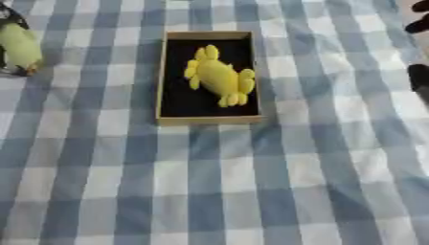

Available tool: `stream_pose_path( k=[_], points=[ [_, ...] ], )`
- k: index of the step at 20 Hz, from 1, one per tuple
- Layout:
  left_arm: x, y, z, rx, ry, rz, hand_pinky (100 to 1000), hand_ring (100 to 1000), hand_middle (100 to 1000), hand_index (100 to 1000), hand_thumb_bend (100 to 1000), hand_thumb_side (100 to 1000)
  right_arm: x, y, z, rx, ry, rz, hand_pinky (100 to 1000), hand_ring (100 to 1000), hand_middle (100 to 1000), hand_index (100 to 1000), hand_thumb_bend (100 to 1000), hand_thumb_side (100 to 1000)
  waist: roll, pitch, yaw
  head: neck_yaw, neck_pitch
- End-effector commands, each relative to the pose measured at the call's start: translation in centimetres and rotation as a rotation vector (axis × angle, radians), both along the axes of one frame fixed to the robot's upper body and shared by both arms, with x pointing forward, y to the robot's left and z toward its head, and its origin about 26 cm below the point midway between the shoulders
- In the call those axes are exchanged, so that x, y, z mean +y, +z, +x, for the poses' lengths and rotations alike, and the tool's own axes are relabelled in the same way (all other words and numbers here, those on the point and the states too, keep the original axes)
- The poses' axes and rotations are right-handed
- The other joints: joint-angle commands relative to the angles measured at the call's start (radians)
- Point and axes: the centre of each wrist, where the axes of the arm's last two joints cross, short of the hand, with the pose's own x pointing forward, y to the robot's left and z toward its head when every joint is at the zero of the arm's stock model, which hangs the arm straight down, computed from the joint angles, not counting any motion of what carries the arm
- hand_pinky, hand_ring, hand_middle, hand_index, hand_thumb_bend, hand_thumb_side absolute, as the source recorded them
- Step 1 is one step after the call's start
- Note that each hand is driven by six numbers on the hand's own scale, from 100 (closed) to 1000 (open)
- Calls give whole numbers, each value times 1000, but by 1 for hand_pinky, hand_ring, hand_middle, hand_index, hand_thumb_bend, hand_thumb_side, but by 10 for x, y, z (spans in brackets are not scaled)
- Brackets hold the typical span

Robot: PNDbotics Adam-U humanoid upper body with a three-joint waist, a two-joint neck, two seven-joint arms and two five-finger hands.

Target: Pick up objects on the table and place them in the box.

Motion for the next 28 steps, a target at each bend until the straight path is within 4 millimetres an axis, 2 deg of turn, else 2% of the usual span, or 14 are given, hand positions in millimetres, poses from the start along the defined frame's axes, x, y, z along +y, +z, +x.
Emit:
stream_pose_path(
  k=[1,4,7,12,16,17,18,25,28],
  points=[
    [2,21,-7,-44,-11,-4,725,760,660,780,544,100,-5,10,-4,-24,-13,-18,710,817,855,819,100,195,0,-23,2,-9,4],
    [0,30,-11,-42,-36,2,716,753,652,773,515,100,-5,9,-4,-22,-18,-17,709,817,855,819,100,192,2,-30,7,-20,10],
    [-2,38,-16,-41,-64,9,668,711,603,734,447,100,-5,8,-4,-21,-20,-16,706,816,855,820,100,188,5,-39,10,-35,16],
    [-8,49,-23,-50,-113,22,680,723,617,744,448,100,-5,7,-5,-19,-24,-13,704,816,855,820,100,183,10,-52,13,-47,20],
    [-19,58,-29,-83,-167,23,648,694,584,724,407,100,-4,7,-6,-21,-23,-13,704,816,855,820,100,175,14,-62,14,-53,23],
    [-24,60,-30,-91,-190,19,640,686,576,718,422,177,-3,7,-6,-22,-23,-13,704,816,856,820,100,187,15,-64,14,-54,25],
    [-29,62,-32,-97,-217,17,636,682,571,715,377,100,-3,8,-6,-23,-22,-14,705,816,856,820,100,169,15,-66,14,-55,27],
    [-82,73,-47,-136,-435,3,624,670,554,711,307,100,-1,8,-6,-26,-17,-15,705,816,856,821,100,159,16,-76,11,-55,37],
    [-116,75,-54,-147,-549,3,618,665,546,706,290,100,1,9,-6,-28,-8,-16,704,816,856,821,100,156,18,-80,8,-52,39]
  ],
)
